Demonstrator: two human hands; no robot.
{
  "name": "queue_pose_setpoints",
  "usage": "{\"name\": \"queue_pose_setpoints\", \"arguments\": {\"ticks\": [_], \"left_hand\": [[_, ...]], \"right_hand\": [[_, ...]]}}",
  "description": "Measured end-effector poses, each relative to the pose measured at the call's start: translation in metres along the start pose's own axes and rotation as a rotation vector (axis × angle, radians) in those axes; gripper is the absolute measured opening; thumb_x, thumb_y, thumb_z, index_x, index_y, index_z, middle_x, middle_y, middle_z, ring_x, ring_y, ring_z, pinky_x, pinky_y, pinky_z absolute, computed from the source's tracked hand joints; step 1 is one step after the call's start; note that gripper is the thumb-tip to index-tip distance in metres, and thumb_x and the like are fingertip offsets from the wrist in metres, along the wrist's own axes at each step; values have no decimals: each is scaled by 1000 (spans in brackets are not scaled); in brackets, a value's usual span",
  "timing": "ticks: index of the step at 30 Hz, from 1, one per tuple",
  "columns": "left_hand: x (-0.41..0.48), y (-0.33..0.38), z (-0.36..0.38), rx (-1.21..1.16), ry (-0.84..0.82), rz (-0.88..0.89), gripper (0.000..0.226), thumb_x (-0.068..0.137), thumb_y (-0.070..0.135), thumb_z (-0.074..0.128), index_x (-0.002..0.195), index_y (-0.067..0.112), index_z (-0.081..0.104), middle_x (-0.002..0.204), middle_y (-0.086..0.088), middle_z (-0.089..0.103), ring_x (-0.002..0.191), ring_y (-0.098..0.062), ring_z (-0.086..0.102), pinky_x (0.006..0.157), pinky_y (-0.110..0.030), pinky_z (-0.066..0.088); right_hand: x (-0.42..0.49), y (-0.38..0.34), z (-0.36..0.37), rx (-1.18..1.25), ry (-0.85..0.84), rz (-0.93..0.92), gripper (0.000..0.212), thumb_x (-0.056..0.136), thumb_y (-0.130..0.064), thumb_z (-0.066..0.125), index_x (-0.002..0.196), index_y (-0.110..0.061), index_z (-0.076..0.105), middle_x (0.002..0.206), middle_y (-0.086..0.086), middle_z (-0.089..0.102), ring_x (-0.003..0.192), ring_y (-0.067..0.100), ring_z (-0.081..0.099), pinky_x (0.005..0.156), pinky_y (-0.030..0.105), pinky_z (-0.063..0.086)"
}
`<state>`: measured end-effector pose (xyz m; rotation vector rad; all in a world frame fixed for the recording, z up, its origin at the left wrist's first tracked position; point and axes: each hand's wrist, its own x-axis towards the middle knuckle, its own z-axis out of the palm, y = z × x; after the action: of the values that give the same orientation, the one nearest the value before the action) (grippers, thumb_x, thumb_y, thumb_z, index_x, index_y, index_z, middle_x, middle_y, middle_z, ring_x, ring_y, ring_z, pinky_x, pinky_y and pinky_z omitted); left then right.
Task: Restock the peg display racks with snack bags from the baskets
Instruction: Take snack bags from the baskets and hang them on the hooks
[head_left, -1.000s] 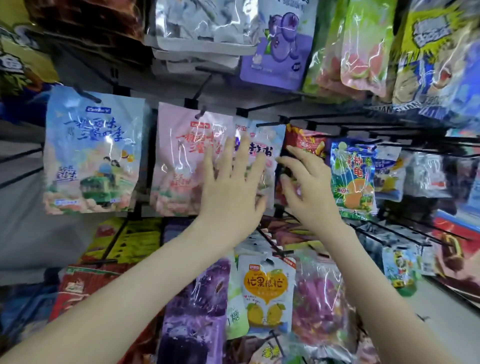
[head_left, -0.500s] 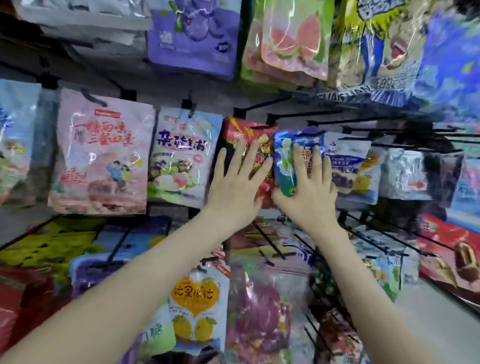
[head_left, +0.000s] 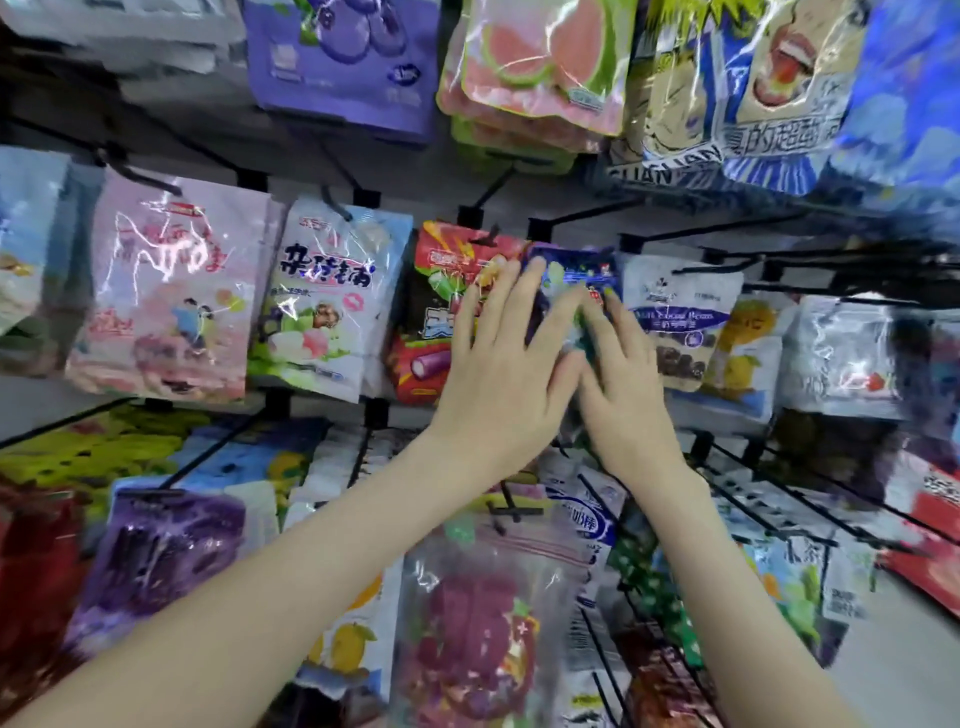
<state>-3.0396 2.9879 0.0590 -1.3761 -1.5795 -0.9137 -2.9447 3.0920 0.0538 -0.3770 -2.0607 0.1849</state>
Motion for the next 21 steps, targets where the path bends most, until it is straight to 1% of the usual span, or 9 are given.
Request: {"name": "queue_pose_setpoints", "arguments": {"ticks": [2,4,6,9,12,15,17,19,21], "left_hand": [[8,11,4,2,-42,39,50,99,38,30,140,15,48,150,-15,37,143,-32,24,117,-47,10],[15,18,15,29,-128,36,55,96,43,30,137,14,52,144,-17,46,139,-33,33,116,-46,16],[20,22,25,104,-174,-12,59,90,46,34,134,13,54,138,-17,51,132,-35,42,113,-48,25],[28,25,33,192,-134,-19,57,78,43,50,126,14,58,130,-14,56,119,-34,51,103,-45,26],[36,23,37,213,-100,0,60,70,42,54,124,17,60,133,-14,53,121,-33,48,99,-44,21],[37,19,44,209,-109,-13,63,75,46,43,132,20,55,142,-16,45,133,-34,38,107,-52,19],[39,18,48,236,-109,-1,64,78,48,40,134,21,53,143,-17,44,136,-35,36,109,-54,13],[40,16,50,258,-105,8,64,79,49,40,134,21,53,143,-17,44,135,-34,36,110,-54,13],[40,15,52,264,-90,18,63,79,50,40,135,21,53,144,-16,44,135,-33,35,111,-55,16]], "right_hand": [[-1,15,-7,161,128,35,39,101,-40,24,138,-38,38,149,-4,32,137,2,21,113,15,15],[3,35,-15,121,307,120,47,99,-36,27,136,-18,49,143,6,41,134,13,30,111,21,21],[14,53,-20,-29,366,196,58,92,-41,33,137,-8,47,143,19,40,134,31,33,110,36,24],[31,70,-15,-217,247,198,78,83,-52,33,147,-6,33,150,28,27,137,44,27,109,49,24],[41,73,-9,-269,113,241,95,75,-65,22,152,-12,13,159,19,4,145,36,9,113,48,16],[48,81,-6,-277,51,248,79,91,-51,43,154,-19,6,160,14,-2,146,33,3,113,50,18],[52,89,-4,-252,24,243,78,94,-40,50,154,-21,5,160,12,0,145,33,5,112,52,21],[54,98,-1,-236,-14,238,78,92,-44,49,154,-25,5,160,13,4,143,36,10,110,55,23],[53,105,-1,-225,-36,229,76,88,-57,37,153,-31,9,160,11,9,142,35,14,109,55,24]]}}
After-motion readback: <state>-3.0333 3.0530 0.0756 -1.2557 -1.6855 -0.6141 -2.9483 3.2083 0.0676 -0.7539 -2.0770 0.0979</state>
